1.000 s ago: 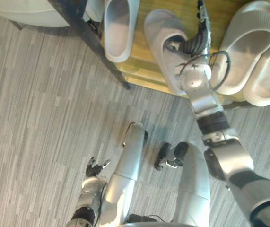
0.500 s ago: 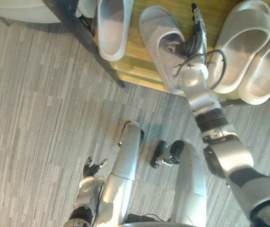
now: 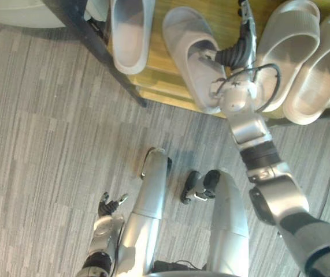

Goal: Organize the slippers on the shoe rack

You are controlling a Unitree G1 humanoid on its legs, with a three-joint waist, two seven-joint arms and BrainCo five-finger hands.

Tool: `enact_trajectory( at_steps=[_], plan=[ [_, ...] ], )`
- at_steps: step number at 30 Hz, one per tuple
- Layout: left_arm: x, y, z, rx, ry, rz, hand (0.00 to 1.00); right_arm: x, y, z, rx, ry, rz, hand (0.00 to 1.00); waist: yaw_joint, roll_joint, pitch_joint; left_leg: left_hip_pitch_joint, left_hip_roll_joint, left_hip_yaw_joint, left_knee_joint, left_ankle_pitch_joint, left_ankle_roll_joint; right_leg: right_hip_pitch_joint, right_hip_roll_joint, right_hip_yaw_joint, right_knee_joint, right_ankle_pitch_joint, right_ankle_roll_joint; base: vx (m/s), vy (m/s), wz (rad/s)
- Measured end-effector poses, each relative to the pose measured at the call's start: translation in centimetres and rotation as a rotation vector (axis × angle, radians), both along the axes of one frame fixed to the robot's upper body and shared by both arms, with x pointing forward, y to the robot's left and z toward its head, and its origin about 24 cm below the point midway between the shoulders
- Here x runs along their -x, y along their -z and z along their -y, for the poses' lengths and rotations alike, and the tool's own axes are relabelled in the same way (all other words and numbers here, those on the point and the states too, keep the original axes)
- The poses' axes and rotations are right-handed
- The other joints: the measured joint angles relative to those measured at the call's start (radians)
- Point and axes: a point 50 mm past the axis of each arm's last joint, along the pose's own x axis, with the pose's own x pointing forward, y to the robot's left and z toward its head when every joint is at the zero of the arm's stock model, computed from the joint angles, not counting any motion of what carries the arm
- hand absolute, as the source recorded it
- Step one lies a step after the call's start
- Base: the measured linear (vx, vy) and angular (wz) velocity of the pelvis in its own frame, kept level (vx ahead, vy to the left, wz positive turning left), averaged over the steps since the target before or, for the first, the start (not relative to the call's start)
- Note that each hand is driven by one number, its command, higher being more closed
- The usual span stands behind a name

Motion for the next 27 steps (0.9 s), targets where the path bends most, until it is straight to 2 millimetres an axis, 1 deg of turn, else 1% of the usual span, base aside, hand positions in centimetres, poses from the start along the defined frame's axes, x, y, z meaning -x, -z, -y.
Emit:
enact_trajectory(
  at_steps=[4, 10, 14, 15, 21, 27],
  plan=[
    [0.0, 0.0, -0.1, 0.004, -0.012, 0.001, 0.00, 0.5, 0.2, 0.1, -0.053, -0.013, 0.012, 0.00, -0.003, -0.001, 0.001, 0.000, 0.000, 0.001, 0.000, 0.000, 0.001, 0.000, 0.000, 0.001, 0.000, 0.000, 0.000, 0.00, 0.000, 0.00],
    [0.1, 0.0, -0.2, 0.007, -0.020, 0.000, 0.00, 1.4, 1.1, 0.1, -0.068, -0.045, 0.026, 0.00, -0.003, -0.001, 0.001, 0.002, 0.001, 0.001, 0.000, 0.000, 0.001, 0.002, 0.001, 0.001, -0.001, 0.000, 0.000, 0.00, 0.000, 0.00],
    [0.1, 0.0, -0.3, 0.010, -0.029, 0.001, 0.00, 1.6, 2.5, -0.3, -0.140, -0.090, -0.012, 0.00, -0.005, -0.003, 0.001, 0.008, 0.004, 0.002, -0.002, -0.001, 0.002, 0.007, 0.005, 0.003, -0.004, 0.001, 0.002, 0.00, 0.000, 0.00],
    [0.2, 0.0, -0.4, 0.013, -0.038, 0.000, 0.00, 2.0, 3.2, -0.6, -0.186, -0.127, -0.018, 0.00, -0.006, -0.004, 0.002, 0.010, 0.005, 0.003, -0.004, -0.002, 0.002, 0.009, 0.006, 0.003, -0.006, 0.001, 0.002, 0.00, 0.000, 0.00],
    [0.3, 0.1, -0.5, 0.022, -0.053, -0.006, 0.00, 2.5, 4.2, -1.1, -0.263, -0.183, -0.034, 0.00, -0.007, -0.005, 0.003, 0.012, 0.005, 0.003, -0.005, -0.002, 0.003, 0.011, 0.006, 0.004, -0.009, 0.001, 0.002, 0.00, 0.000, 0.00],
    [0.4, 0.2, -0.7, 0.040, -0.070, -0.005, 0.00, 2.6, 6.1, -1.4, -0.372, -0.256, -0.110, 0.00, -0.007, -0.007, 0.004, 0.015, 0.005, 0.003, -0.005, -0.003, 0.005, 0.017, 0.006, 0.004, -0.011, 0.001, 0.002, 0.00, 0.000, 0.00]
  ],
)
